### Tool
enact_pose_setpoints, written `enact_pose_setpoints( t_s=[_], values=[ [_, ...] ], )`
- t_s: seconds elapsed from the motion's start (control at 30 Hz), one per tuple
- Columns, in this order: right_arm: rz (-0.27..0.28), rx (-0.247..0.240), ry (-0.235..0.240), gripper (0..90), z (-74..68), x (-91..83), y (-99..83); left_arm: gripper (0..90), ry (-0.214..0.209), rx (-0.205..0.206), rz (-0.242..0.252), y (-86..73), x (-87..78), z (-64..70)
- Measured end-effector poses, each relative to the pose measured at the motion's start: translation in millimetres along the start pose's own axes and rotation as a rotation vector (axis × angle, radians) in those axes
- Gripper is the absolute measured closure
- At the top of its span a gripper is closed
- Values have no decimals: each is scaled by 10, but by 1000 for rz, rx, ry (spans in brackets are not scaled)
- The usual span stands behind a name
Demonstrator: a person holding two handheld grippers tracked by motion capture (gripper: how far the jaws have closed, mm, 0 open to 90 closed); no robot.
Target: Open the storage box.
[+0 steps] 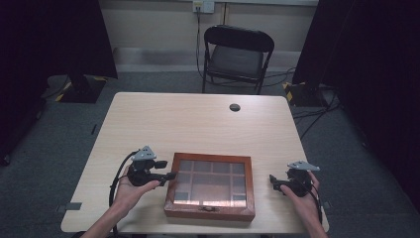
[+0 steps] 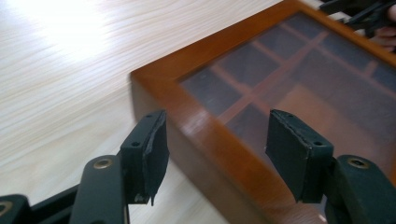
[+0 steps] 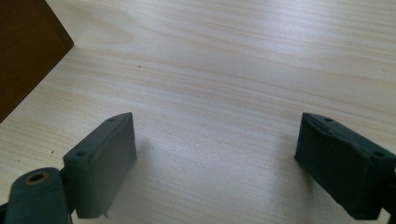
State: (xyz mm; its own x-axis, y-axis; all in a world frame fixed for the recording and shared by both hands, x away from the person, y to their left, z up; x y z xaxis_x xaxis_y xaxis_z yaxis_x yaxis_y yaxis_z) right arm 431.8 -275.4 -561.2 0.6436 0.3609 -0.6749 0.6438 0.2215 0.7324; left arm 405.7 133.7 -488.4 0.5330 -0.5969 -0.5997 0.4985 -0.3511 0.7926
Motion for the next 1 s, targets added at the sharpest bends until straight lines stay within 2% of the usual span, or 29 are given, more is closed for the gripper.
enact_pose_setpoints(
  t_s=[0.03, 0.1, 0.23, 0.27, 0.3, 0.33, 0.37, 0.43, 0.47, 0.5, 0.53, 0.6, 0.87, 1.0],
  values=[
    [0, 0, 0, 114, 0, 0, 0, 384, -14, -1, 2, 20, 9, 37],
    [0, 0, 0, 114, 0, 0, 0, 384, -25, 26, 2, 57, 21, 106],
    [0, 0, 1, 114, 0, 0, 1, 399, -84, 36, 16, 112, 48, 278],
    [0, -1, 1, 114, 0, 1, 1, 412, -62, 58, 7, 115, 50, 300],
    [0, -1, 1, 114, -1, 1, 1, 413, -60, 65, 9, 123, 49, 329],
    [0, -1, 1, 114, -1, 1, 1, 413, -93, 59, 18, 144, 36, 405],
    [0, -1, 1, 114, -1, 1, 1, 415, -93, 59, 18, 144, 36, 405],
    [0, -2, 2, 114, 0, 2, 2, 427, -130, 97, 26, 166, 19, 532],
    [0, -2, 2, 114, 0, 2, 2, 428, -154, 93, 29, 168, 19, 576],
    [0, -2, 2, 114, 0, 2, 2, 446, -154, 93, 29, 168, 19, 576],
    [0, -2, 2, 114, 0, 2, 2, 446, -171, 90, 32, 165, 23, 609],
    [0, -2, 2, 114, 0, 2, 2, 463, -201, 109, 16, 133, 47, 718],
    [0, -3, 2, 114, 0, 2, 2, 479, -269, 136, -7, 107, 92, 908],
    [0, -4, 1, 114, 0, 3, 3, 544, -320, 165, -20, 85, 87, 1014]
  ],
)
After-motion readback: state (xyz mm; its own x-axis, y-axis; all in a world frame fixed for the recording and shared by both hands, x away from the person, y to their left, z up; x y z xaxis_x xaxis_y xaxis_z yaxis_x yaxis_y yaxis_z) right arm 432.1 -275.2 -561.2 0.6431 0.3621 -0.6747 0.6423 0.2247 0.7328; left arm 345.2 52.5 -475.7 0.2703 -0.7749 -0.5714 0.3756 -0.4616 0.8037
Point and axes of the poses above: each handheld gripper's, and its own axes: x roughly forward along the jaws, y roughly out of its top, z roughly to its right, the point moved 9 cm from there along x, roughly forward along the jaws, and after that the axes turned 8 degrees about y, right-handed, at the moved point
